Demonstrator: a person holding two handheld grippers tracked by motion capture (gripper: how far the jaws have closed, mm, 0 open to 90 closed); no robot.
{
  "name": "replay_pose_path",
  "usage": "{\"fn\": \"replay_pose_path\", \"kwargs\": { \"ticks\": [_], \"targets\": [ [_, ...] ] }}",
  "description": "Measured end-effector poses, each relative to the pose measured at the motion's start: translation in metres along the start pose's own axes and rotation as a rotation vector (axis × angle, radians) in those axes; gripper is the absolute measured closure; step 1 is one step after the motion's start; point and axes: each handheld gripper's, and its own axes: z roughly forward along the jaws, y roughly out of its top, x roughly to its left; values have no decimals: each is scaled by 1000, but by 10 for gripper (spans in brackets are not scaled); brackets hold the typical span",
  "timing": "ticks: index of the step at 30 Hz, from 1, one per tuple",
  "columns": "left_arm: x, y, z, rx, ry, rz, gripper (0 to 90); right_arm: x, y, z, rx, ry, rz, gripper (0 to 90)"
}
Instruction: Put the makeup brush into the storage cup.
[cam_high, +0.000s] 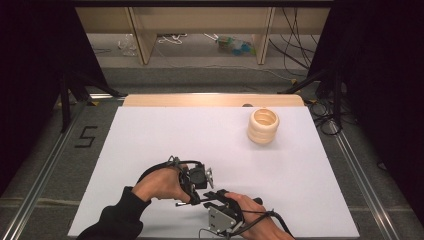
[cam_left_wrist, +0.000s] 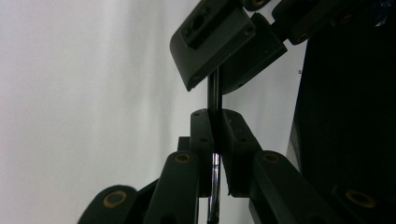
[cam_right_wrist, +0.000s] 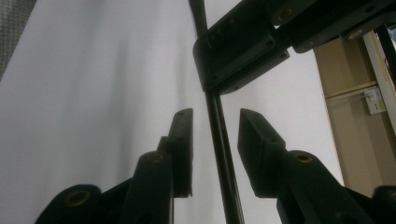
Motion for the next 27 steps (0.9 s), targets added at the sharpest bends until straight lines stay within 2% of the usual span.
{"fn": "replay_pose_path", "kwargs": {
  "ticks": [1,2,4,5,6,8,10,11,18,21,27],
  "targets": [
    [0,1,0,0,6,12,835,1,0,0,0,-2,-2,686],
    [0,1,0,6,8,16,836,2,1,0,6,15,17,689],
    [0,2,1,10,4,14,836,2,2,0,9,12,0,703],
    [-1,2,1,12,1,8,836,1,2,0,12,2,-14,711],
    [0,2,1,13,2,11,836,-1,2,1,2,7,-67,718],
    [0,2,1,19,1,7,836,1,2,2,5,21,-64,731],
    [1,2,1,21,4,16,836,1,2,2,11,17,-69,739],
    [0,1,1,22,-3,5,836,1,3,2,11,22,-72,742],
    [0,1,3,8,0,9,836,3,6,3,23,14,-110,759],
    [-1,1,3,9,-7,8,836,4,6,2,37,-2,-101,766],
    [-1,2,3,9,-5,9,836,3,5,3,34,11,-99,783]
  ]
}}
